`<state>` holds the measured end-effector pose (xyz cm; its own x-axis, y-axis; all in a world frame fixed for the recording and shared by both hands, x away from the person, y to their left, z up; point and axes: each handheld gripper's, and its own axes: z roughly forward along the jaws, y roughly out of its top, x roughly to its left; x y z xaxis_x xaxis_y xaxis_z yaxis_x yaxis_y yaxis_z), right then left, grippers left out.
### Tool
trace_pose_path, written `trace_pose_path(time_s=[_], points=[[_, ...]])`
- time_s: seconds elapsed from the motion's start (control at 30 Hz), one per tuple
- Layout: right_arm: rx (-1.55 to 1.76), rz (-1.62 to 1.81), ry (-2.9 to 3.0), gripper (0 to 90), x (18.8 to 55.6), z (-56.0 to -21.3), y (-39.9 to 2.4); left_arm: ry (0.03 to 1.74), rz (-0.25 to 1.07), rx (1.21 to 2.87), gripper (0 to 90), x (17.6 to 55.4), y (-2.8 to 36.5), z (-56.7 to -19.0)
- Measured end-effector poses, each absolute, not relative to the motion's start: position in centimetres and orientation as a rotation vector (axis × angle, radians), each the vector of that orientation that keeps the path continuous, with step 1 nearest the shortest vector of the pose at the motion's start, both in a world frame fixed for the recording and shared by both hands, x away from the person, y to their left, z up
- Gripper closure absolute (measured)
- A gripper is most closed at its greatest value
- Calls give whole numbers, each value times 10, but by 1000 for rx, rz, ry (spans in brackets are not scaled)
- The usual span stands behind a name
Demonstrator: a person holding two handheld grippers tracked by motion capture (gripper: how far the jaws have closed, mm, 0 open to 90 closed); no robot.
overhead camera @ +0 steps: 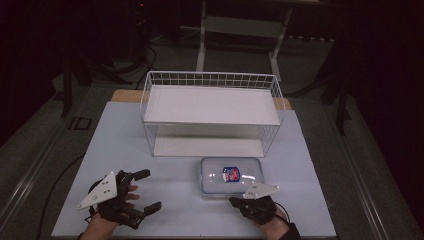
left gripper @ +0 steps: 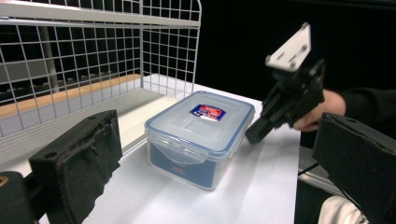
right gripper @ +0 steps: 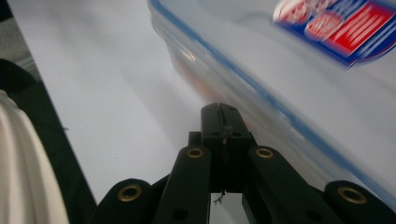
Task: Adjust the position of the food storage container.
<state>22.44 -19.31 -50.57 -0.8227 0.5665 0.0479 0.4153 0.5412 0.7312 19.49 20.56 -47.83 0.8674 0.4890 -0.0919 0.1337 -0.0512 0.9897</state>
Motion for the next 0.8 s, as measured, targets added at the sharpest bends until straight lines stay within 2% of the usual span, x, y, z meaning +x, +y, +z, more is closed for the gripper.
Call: trace_pose_path(time_s=[0.17,0.33,0.57,0.8], points=[[880,1206,2432,900,227,-481,-220,497,308,1618,10,195,206,-479],[1006,1187,2280,900,241,-471,-257,496,308,1619,10,196,206,-478],[1147,1088,2226,900,259,-496,-282,493,299,1622,10,197,206,-480],[1200,1064,2290,900,274,-517,-277,490,298,1629,10,196,206,-480]])
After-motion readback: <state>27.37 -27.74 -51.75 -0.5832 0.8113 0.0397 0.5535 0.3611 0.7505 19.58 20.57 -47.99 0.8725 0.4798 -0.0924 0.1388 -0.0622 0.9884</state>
